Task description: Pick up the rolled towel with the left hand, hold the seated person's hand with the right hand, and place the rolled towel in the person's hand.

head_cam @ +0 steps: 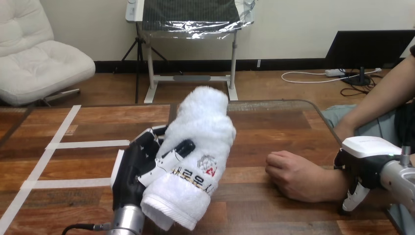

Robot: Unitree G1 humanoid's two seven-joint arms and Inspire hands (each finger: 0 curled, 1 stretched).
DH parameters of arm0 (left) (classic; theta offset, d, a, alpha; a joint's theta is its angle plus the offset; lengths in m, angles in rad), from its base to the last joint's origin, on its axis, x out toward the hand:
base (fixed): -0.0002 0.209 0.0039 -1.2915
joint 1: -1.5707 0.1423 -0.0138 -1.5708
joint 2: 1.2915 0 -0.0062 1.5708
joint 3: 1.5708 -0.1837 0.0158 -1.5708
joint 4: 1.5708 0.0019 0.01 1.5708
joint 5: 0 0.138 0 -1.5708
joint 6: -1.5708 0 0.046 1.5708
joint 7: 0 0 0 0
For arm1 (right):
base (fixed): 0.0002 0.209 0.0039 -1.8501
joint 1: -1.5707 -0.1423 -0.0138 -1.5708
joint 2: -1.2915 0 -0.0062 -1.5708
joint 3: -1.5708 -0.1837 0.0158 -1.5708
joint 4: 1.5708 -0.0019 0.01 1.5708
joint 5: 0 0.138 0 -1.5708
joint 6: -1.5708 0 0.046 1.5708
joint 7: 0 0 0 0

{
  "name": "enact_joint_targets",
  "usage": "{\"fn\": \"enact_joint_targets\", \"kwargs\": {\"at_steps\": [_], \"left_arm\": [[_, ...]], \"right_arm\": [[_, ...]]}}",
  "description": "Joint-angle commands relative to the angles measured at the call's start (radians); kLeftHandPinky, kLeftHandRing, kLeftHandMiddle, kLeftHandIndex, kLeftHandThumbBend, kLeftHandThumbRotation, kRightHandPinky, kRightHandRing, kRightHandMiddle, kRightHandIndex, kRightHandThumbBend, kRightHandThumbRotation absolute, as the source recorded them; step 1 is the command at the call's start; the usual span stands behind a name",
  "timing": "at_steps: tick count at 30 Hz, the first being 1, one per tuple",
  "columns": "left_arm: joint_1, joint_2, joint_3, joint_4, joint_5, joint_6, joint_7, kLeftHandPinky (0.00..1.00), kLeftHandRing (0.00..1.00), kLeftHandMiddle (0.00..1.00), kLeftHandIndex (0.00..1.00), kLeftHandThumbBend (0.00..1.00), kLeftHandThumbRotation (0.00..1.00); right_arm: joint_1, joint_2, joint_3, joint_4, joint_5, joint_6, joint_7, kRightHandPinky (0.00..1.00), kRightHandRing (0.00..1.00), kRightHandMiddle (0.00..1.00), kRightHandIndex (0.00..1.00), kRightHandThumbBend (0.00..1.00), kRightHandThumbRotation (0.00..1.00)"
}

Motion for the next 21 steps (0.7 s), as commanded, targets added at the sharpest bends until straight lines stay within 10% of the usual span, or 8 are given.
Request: {"fn": "enact_joint_targets", "kwargs": {"at_steps": [1, 21], "left_arm": [[-0.210, -0.008, 0.009, 0.119, 0.044, -0.122, 0.010, 0.27, 0.35, 0.43, 0.50, 0.72, 0.05], [-0.355, -0.014, 0.010, 0.344, 0.159, -0.205, 0.165, 0.25, 0.32, 0.43, 0.49, 0.70, 0.07]], "right_arm": [[-0.004, -0.012, -0.073, -0.108, 0.043, 0.018, -0.018, 0.38, 0.46, 0.51, 0.53, 0.75, 0.00], [0.056, -0.016, -0.185, -0.266, 0.098, 0.000, -0.045, 0.33, 0.40, 0.48, 0.51, 0.81, 0.00]]}}
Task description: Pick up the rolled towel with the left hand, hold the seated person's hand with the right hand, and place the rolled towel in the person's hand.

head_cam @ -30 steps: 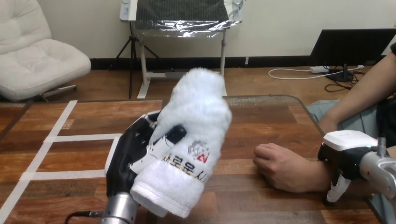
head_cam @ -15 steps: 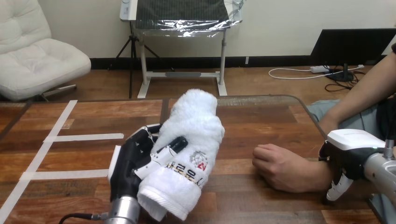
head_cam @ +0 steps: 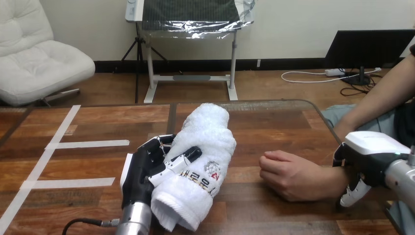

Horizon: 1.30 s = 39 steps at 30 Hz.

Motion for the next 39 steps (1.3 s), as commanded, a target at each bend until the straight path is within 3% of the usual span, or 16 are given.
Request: {"fn": "enact_joint_targets", "kwargs": {"at_steps": [1, 10, 23, 39], "left_arm": [[-0.214, -0.019, 0.005, 0.064, 0.045, -0.110, 0.059, 0.25, 0.32, 0.43, 0.49, 0.70, 0.07], [-0.254, -0.033, 0.005, 0.133, 0.058, -0.137, 0.090, 0.24, 0.32, 0.43, 0.49, 0.68, 0.06], [-0.296, -0.066, 0.010, 0.191, 0.042, -0.132, 0.099, 0.24, 0.32, 0.42, 0.49, 0.68, 0.06], [-0.364, -0.100, 0.017, 0.275, 0.037, -0.148, 0.111, 0.24, 0.33, 0.42, 0.49, 0.65, 0.01]], "right_arm": [[-0.014, -0.016, -0.106, -0.156, 0.059, -0.012, -0.045, 0.32, 0.40, 0.47, 0.51, 0.81, 0.00], [0.000, -0.014, -0.138, -0.218, 0.065, -0.004, -0.047, 0.27, 0.34, 0.43, 0.50, 0.84, 0.00], [0.012, -0.001, -0.181, -0.308, 0.083, 0.020, -0.033, 0.29, 0.36, 0.45, 0.50, 0.84, 0.00], [0.020, 0.005, -0.188, -0.411, 0.082, 0.074, -0.015, 0.32, 0.39, 0.48, 0.50, 0.84, 0.00]]}}
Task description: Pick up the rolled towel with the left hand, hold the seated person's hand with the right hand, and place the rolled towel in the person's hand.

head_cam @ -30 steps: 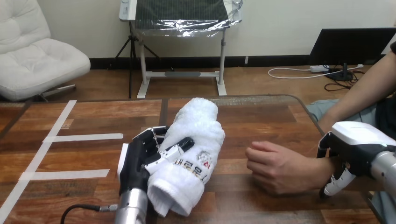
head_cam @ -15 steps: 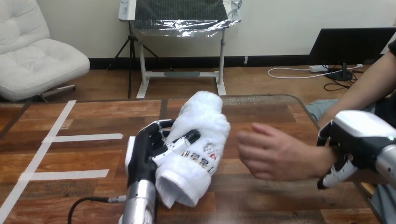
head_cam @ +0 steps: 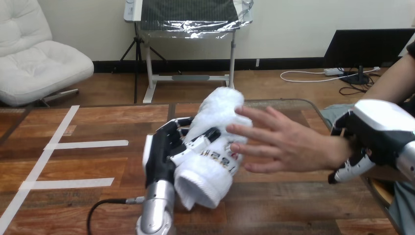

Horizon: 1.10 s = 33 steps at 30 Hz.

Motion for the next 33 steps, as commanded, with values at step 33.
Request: {"fn": "enact_joint_targets", "kwargs": {"at_steps": [33], "left_arm": [[-0.305, -0.144, 0.022, 0.131, -0.050, 0.024, 0.002, 0.25, 0.34, 0.44, 0.51, 0.61, 0.00]], "right_arm": [[-0.041, 0.018, -0.060, -0.223, 0.025, 0.037, -0.016, 0.30, 0.36, 0.44, 0.48, 0.86, 0.00]]}}
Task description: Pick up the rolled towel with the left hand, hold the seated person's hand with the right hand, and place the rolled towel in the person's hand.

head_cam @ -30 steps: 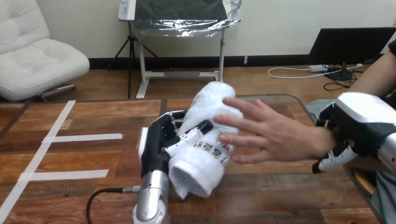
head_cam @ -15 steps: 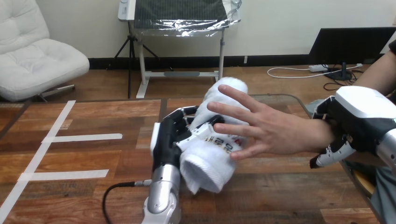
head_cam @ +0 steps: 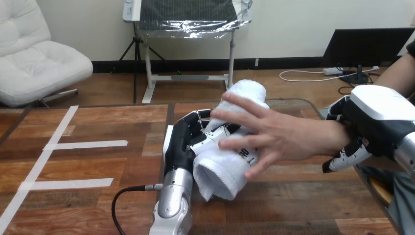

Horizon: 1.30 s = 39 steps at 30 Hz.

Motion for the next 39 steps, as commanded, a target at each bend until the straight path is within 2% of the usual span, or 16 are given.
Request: {"fn": "enact_joint_targets", "kwargs": {"at_steps": [1, 19, 28, 39], "left_arm": [[-0.185, -0.109, 0.023, 0.007, -0.034, 0.001, 0.000, 0.25, 0.34, 0.44, 0.51, 0.61, 0.00], [-0.196, -0.168, 0.015, 0.011, -0.070, 0.023, -0.005, 0.24, 0.34, 0.43, 0.50, 0.59, 0.00], [-0.184, -0.180, 0.009, 0.012, -0.079, 0.019, -0.010, 0.23, 0.32, 0.43, 0.51, 0.59, 0.00], [-0.174, -0.180, 0.004, 0.016, -0.096, 0.022, -0.016, 0.23, 0.32, 0.42, 0.51, 0.60, 0.00]], "right_arm": [[-0.043, 0.019, -0.055, -0.114, 0.021, -0.007, -0.020, 0.30, 0.36, 0.45, 0.48, 0.86, 0.00], [-0.033, 0.019, -0.052, -0.124, 0.019, 0.003, -0.018, 0.30, 0.36, 0.44, 0.48, 0.86, 0.00], [-0.025, 0.020, -0.055, -0.119, 0.023, -0.006, -0.026, 0.32, 0.38, 0.46, 0.48, 0.86, 0.00], [-0.014, 0.016, -0.058, -0.109, 0.027, -0.030, -0.041, 0.31, 0.37, 0.45, 0.47, 0.87, 0.00]]}}
